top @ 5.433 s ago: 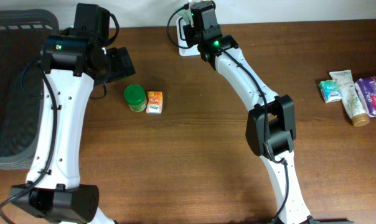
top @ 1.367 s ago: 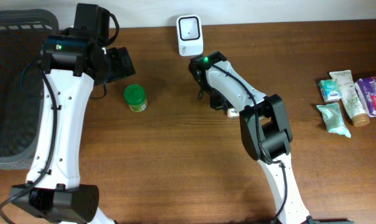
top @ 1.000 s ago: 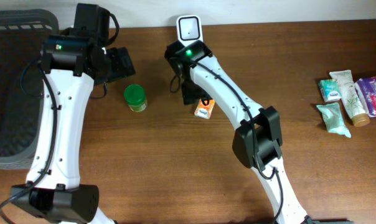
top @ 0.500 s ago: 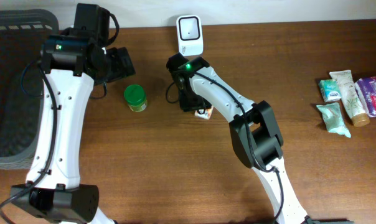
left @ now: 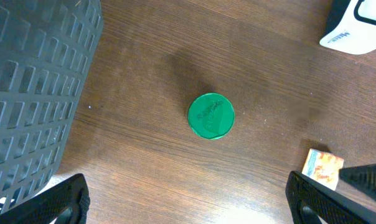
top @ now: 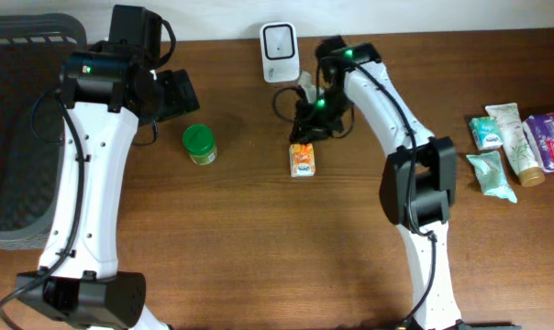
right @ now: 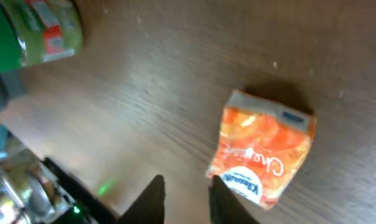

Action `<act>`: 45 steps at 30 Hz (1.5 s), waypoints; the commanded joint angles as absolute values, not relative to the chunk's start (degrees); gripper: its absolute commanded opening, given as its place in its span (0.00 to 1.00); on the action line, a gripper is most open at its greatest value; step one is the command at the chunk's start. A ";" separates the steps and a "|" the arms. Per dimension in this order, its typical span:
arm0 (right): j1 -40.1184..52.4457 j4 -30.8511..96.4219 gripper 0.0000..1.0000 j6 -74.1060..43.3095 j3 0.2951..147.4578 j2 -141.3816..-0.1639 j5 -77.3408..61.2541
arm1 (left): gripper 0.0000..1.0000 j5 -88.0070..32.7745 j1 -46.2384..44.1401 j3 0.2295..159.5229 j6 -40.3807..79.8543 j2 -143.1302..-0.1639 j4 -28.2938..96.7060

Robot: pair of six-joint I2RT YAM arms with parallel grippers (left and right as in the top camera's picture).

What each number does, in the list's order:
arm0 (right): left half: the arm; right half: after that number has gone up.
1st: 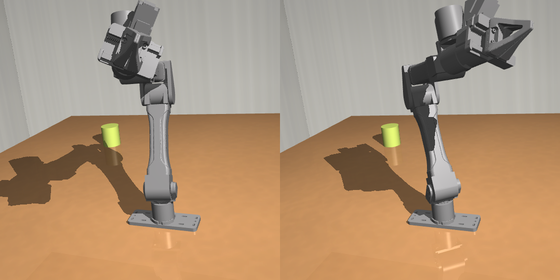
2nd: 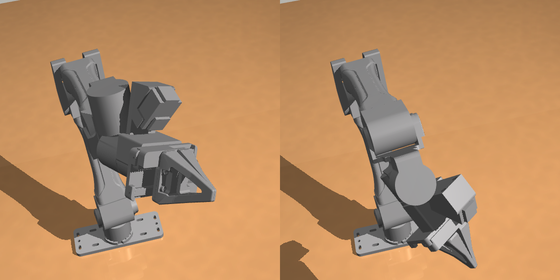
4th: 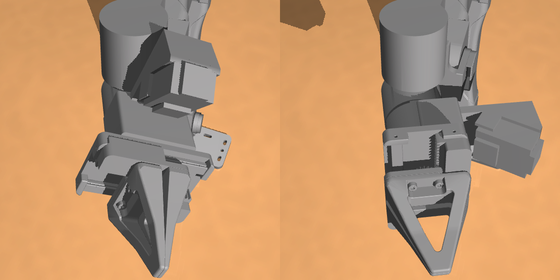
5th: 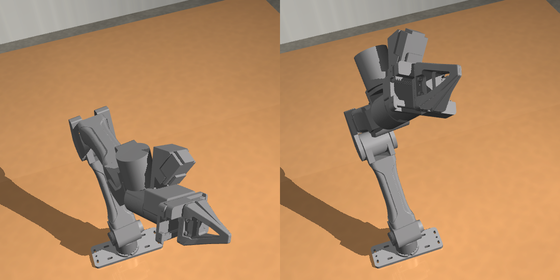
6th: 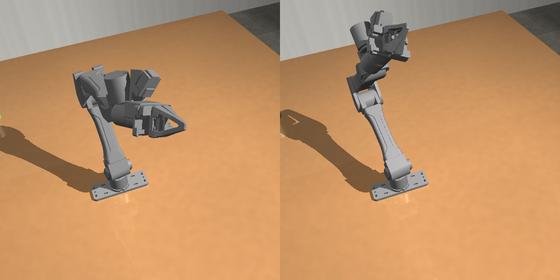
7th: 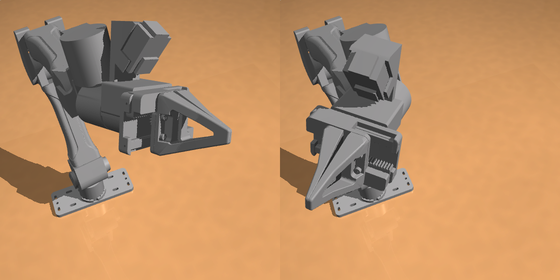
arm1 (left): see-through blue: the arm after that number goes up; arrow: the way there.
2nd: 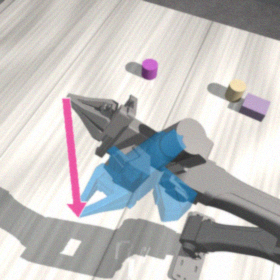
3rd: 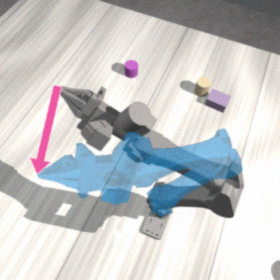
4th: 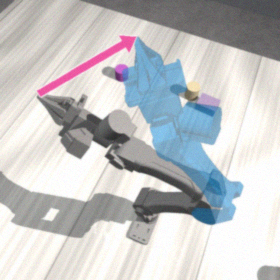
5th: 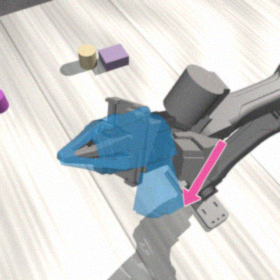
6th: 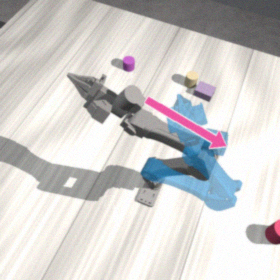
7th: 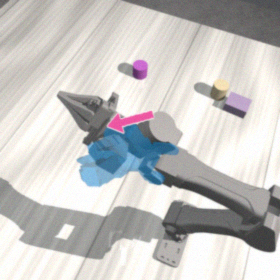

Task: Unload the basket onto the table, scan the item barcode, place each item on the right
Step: 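Lift the orange pack and hold it at the scanner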

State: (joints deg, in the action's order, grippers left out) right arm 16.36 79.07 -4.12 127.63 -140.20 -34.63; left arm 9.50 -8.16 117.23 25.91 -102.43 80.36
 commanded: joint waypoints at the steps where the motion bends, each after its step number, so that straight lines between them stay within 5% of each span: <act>1: 19.22 78.63 0.41 -0.56 126.17 -139.98 -32.49 | 0.99 9.93 -7.81 117.73 25.17 -101.65 80.27; 8: 28.71 78.41 0.41 -23.64 125.34 -139.98 11.99 | 0.99 9.93 -7.81 117.73 25.17 -101.65 80.27; 16: 34.79 67.46 0.40 -27.59 115.13 -139.98 12.49 | 0.99 9.93 -7.81 117.73 25.17 -101.65 80.27; 17: 34.87 67.35 0.32 -28.01 115.13 -139.98 12.49 | 0.99 9.93 -7.81 117.73 25.17 -101.65 80.27; 18: 34.85 67.70 0.11 -27.99 115.81 -139.92 12.21 | 0.99 9.93 -7.81 117.73 25.17 -101.65 80.27; 20: 34.11 70.91 0.04 -27.94 119.68 -139.85 11.33 | 0.99 9.93 -7.81 117.73 25.17 -101.65 80.27; 23: 30.15 76.16 0.04 -20.82 131.26 -139.85 -4.05 | 0.99 9.93 -7.81 117.73 25.17 -101.65 80.27; 26: 23.73 76.29 0.04 -9.02 134.21 -139.94 -33.93 | 0.99 9.93 -7.81 117.73 25.17 -101.65 80.27; 32: 15.18 62.72 0.04 -1.50 112.38 -140.03 -68.14 | 0.99 9.93 -7.81 117.73 25.17 -101.65 80.27; 35: 12.21 57.21 0.09 -1.93 104.73 -140.03 -70.63 | 0.99 9.93 -7.81 117.73 25.17 -101.65 80.27; 37: 9.50 58.50 0.32 -3.62 104.81 -139.72 -63.79 | 0.99 9.93 -7.81 117.73 25.17 -101.65 80.27; 40: 6.02 64.64 0.47 -6.48 108.55 -138.41 -45.82 | 0.99 9.93 -7.81 117.73 25.17 -101.65 80.27; 45: 6.59 73.93 0.49 -6.44 117.62 -133.19 -34.13 | 0.99 9.93 -7.81 117.73 25.17 -101.65 80.27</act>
State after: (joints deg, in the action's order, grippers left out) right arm 4.67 72.69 -6.28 113.60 -138.61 -40.80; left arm 9.50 -8.16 117.23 25.91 -102.43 80.34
